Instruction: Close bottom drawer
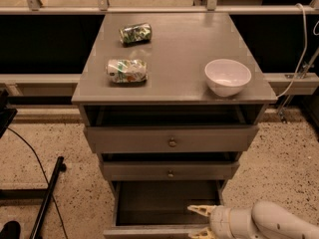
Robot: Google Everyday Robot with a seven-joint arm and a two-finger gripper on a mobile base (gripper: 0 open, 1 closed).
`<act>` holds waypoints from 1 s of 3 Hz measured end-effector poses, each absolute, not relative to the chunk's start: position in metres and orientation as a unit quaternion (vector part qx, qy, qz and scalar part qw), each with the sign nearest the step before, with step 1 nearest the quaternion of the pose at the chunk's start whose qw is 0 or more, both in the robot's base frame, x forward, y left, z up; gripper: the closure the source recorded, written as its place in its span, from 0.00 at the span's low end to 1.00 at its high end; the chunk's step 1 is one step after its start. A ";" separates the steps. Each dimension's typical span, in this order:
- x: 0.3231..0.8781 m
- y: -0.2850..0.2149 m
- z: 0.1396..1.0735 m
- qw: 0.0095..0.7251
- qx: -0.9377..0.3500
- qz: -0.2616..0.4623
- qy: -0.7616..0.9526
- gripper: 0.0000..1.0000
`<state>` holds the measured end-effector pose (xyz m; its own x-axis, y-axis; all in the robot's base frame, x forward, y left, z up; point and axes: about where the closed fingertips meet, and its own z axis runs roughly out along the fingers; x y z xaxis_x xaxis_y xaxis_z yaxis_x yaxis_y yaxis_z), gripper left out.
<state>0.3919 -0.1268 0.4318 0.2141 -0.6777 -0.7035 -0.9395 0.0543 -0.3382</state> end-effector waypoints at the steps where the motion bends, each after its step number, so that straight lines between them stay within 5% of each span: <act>1: 0.391 -0.124 0.431 0.401 -0.669 0.165 0.603 0.61; 3: 0.406 -0.118 0.354 0.381 -0.677 0.222 0.589 1.00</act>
Offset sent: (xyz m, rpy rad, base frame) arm 0.0153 0.0123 -0.0622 0.0319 0.1252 0.0891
